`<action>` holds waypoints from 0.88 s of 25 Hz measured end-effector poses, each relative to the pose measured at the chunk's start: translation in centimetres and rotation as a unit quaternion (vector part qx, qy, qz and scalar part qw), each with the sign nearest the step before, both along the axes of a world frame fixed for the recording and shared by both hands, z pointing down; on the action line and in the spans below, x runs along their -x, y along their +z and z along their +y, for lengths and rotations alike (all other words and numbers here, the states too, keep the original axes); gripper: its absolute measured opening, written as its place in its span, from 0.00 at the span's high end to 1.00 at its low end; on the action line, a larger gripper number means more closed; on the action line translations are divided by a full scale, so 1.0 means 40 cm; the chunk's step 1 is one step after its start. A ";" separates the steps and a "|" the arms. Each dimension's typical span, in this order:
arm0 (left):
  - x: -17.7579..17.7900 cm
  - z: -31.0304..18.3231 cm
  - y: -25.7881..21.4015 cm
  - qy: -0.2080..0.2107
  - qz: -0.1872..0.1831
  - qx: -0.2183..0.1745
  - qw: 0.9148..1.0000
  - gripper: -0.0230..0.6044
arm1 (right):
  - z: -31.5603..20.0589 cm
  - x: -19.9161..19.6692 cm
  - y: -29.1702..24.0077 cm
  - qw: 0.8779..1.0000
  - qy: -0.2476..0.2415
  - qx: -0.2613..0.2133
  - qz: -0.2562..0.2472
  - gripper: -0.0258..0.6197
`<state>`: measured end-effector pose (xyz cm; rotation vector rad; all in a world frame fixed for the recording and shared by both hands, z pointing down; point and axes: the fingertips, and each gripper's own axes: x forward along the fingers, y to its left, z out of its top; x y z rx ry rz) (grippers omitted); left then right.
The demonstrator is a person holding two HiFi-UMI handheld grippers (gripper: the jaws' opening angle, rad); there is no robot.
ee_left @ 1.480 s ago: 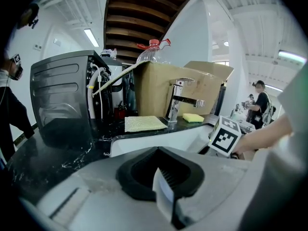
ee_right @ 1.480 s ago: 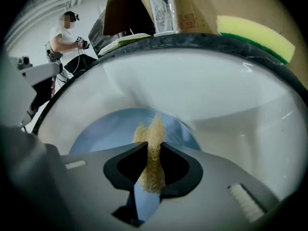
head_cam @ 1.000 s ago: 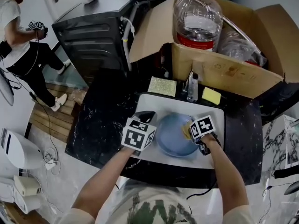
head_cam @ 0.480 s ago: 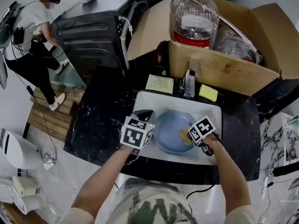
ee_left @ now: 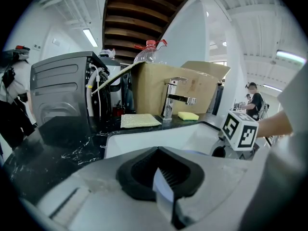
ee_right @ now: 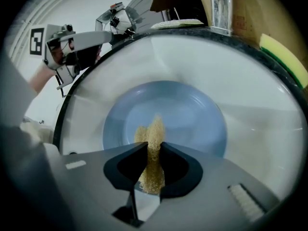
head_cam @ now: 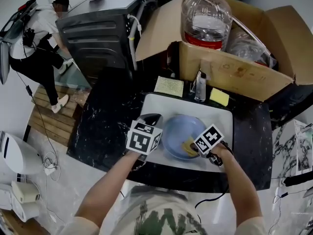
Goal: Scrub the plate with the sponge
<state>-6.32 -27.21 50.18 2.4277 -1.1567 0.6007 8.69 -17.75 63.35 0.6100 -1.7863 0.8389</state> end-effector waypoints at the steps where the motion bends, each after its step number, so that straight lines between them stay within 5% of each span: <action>1: 0.001 -0.001 0.000 0.000 0.000 0.000 1.000 0.97 | 0.003 0.010 -0.001 1.000 -0.006 0.002 -0.003 0.84; 13: 0.017 -0.013 0.002 -0.005 0.005 0.002 1.000 0.97 | -0.007 0.129 -0.004 0.998 -0.061 0.017 -0.025 0.84; 22: 0.023 -0.016 0.006 -0.007 0.010 0.006 1.000 0.97 | -0.069 0.175 0.027 0.999 -0.015 0.009 -0.051 0.83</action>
